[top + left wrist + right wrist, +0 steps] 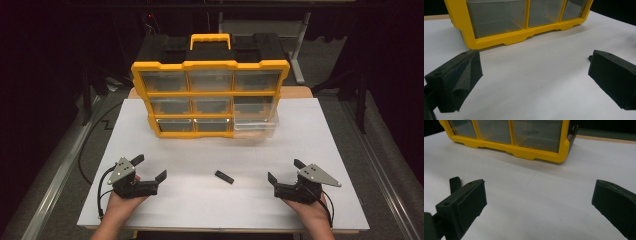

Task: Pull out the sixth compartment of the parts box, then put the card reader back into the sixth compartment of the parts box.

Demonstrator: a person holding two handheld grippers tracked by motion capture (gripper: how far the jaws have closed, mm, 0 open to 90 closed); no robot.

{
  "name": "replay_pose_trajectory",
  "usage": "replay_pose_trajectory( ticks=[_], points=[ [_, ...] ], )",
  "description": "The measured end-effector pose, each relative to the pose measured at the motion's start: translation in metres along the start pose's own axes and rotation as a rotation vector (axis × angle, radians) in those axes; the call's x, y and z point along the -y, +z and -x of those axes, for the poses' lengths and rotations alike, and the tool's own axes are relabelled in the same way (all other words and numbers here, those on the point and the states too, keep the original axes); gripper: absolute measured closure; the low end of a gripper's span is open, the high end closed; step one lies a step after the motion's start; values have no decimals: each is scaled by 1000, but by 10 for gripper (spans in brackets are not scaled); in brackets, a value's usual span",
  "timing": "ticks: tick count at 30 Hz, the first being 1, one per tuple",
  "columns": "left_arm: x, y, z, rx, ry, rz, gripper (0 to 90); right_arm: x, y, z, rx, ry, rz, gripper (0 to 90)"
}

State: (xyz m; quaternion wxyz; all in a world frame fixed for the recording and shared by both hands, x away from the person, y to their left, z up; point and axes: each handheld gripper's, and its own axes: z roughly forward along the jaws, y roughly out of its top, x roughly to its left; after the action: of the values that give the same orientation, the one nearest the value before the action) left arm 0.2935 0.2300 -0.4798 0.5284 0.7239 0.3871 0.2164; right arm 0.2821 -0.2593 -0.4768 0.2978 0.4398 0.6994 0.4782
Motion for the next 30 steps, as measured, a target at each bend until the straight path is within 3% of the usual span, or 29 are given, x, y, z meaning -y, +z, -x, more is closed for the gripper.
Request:
replay_pose_trajectory(
  ticks=[10,18,23,30],
  points=[
    [0,0,2,-6,19,-9,2,-1,-2,0,20,-9,9,3],
    [1,1,1,1,7,-10,2,-3,-3,-2,16,-26,-4,3],
    [1,2,3,9,32,-13,2,-2,-1,-3,18,-32,-30,3],
    [1,0,2,11,24,-5,2,-5,2,-3,18,-53,-67,4]
  ],
)
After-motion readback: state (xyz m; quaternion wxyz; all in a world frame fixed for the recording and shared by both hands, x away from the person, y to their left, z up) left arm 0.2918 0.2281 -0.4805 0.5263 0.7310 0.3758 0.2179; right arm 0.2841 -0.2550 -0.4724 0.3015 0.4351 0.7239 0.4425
